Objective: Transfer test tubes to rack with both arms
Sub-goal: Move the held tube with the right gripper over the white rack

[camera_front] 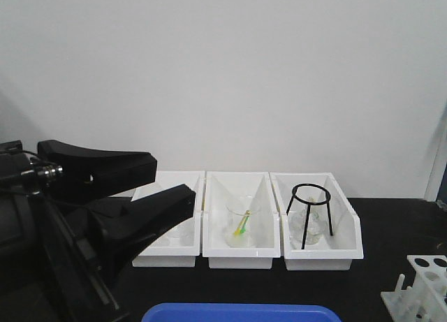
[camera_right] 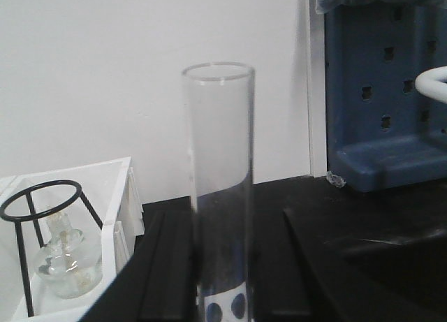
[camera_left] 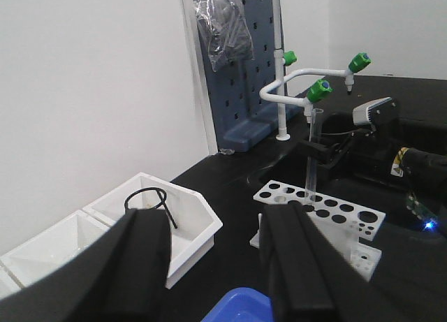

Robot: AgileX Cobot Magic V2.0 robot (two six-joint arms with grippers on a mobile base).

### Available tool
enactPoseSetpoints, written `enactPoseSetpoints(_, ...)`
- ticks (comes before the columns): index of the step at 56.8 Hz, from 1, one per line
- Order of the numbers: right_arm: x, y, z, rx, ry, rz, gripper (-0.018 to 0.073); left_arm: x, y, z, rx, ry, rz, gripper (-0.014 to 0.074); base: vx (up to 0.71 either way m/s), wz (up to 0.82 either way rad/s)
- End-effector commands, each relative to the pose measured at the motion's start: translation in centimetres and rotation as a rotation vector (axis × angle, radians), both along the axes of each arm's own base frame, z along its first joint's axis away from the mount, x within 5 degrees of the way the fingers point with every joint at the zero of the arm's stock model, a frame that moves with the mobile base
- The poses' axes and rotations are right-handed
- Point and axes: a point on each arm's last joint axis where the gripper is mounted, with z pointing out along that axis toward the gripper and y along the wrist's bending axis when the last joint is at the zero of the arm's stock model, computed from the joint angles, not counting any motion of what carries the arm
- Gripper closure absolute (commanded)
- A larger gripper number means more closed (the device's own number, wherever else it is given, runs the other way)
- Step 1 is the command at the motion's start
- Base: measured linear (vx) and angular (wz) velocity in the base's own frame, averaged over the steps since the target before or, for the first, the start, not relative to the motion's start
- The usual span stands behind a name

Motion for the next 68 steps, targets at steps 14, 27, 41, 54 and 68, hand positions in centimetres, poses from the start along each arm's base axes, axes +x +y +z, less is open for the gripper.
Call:
enactPoseSetpoints(14, 0.7, -0.2, 0.9, -0.018, -0.101, 0.01, 0.0564, -0.5, 0.4, 2.2, -0.105, -0.071, -0.005, 0.0171, 0.0, 0.0)
enactPoseSetpoints(27, 1.5, -0.3, -1.1, -0.005, -0.027, 0.027, 0.0564, -0.5, 0.4, 2.2, -0.106, -0.072, -0.005, 0.0171, 0.0, 0.0)
enactPoseSetpoints(41, 2.2, 0.0, -3.2, -0.011, 0.014, 0.084, 0.0562, -0.5, 0.4, 2.2, -0.105, -0.071, -0.005, 0.0172, 0.0, 0.0)
enactPoseSetpoints(54, 2.6, -0.1, -4.6, 0.004, 0.017, 0.092, 0.0557, -0.5, 0.4, 2.1, -0.1, -0.067, -0.005, 0.0172, 0.0, 0.0)
enactPoseSetpoints(68, 2.7, 0.0, -5.0, 0.001, 0.037, 0.107, 0.0432, -0.5, 0.4, 2.1, -0.098, -0.065, -0.005, 0.0172, 0.0, 0.0)
